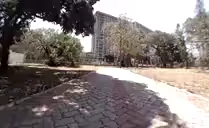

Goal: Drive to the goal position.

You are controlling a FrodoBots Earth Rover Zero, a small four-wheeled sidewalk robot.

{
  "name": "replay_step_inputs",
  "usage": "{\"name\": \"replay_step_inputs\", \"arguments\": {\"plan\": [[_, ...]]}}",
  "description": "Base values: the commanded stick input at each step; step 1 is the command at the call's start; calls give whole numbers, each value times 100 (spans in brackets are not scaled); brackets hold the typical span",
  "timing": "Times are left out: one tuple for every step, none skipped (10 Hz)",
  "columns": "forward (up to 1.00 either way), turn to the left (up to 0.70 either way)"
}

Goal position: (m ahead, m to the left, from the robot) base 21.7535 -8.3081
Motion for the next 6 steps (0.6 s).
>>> {"name": "replay_step_inputs", "arguments": {"plan": [[100, 0], [100, 0], [100, 0], [100, 0], [100, 0], [100, 0]]}}
